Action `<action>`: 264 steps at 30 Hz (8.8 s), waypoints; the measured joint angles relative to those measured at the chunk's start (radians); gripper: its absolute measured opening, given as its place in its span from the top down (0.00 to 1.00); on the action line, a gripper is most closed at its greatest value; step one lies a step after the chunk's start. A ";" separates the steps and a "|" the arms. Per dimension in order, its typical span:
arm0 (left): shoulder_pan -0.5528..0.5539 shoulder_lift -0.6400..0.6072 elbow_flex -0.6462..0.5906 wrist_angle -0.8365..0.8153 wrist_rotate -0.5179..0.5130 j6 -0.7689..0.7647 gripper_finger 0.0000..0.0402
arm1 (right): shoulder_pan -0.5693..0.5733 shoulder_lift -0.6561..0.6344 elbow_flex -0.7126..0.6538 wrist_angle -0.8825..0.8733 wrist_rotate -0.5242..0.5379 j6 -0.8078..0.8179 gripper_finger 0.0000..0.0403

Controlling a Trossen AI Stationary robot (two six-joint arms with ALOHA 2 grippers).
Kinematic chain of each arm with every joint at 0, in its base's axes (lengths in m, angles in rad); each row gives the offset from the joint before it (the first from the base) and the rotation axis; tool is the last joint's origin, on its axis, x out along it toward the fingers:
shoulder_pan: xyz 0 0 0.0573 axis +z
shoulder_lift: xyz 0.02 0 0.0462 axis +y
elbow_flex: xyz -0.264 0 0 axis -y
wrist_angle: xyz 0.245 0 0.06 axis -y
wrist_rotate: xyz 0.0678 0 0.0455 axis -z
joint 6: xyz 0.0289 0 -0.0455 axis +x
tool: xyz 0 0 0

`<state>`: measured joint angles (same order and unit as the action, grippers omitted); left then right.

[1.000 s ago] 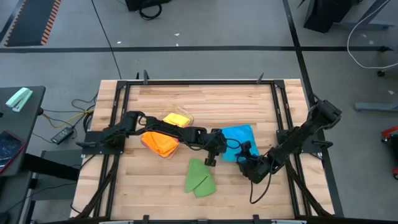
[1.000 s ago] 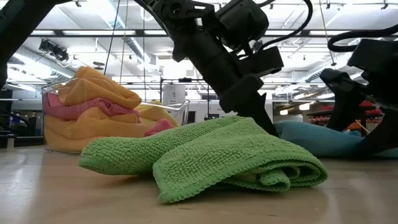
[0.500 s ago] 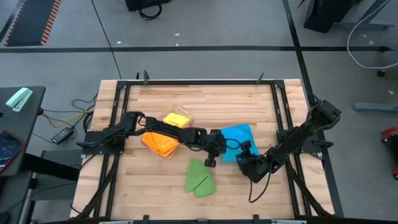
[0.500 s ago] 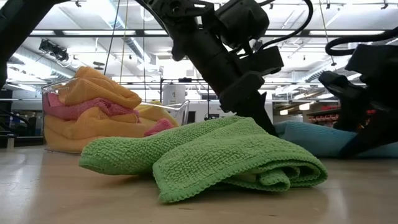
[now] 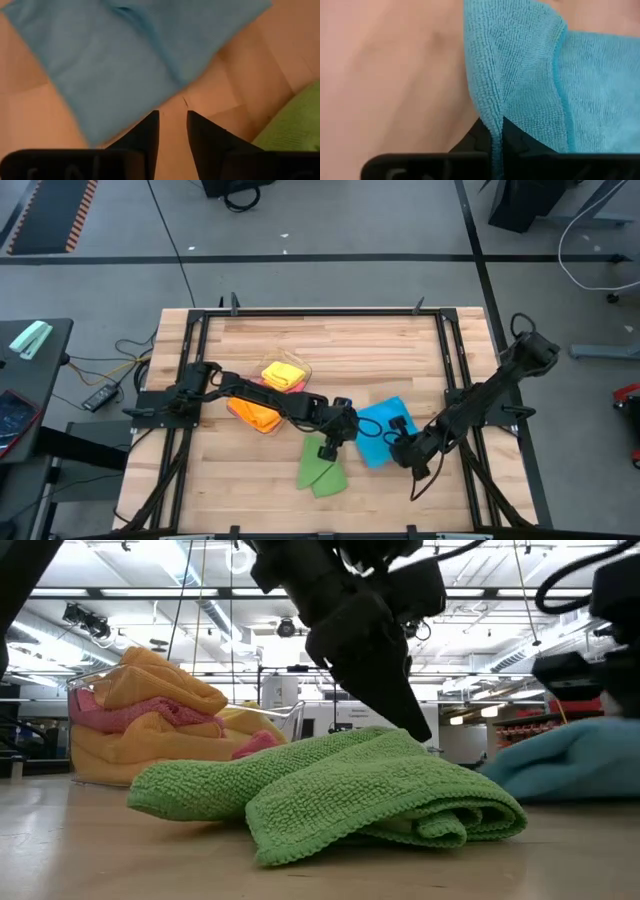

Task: Fold microfiber towels
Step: Fold the blue microfiber towel

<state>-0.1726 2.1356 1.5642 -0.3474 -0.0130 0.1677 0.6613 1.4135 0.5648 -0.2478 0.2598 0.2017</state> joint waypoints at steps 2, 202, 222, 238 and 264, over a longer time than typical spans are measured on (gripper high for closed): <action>-0.007 -0.008 0.001 -0.008 -0.001 0.000 0.74 | 0.000 -0.030 0.010 -0.023 -0.072 0.037 0.97; -0.067 0.097 0.013 0.185 -0.117 -0.126 0.83 | -0.019 -0.075 -0.030 -0.168 -0.214 0.389 0.77; -0.090 0.101 0.018 0.205 -0.121 -0.107 0.84 | -0.442 -0.074 -0.037 -0.253 0.063 0.171 0.87; -0.150 0.093 0.019 0.231 -0.149 0.133 0.66 | -0.458 -0.104 0.013 -0.413 0.039 0.212 0.87; -0.136 0.155 0.019 0.209 -0.259 0.199 0.57 | -0.248 -0.185 0.028 -0.305 0.048 0.229 0.87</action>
<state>-0.3087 2.2908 1.5837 -0.1383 -0.2719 0.3670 0.4133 1.2286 0.5932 -0.5526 0.3074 0.4305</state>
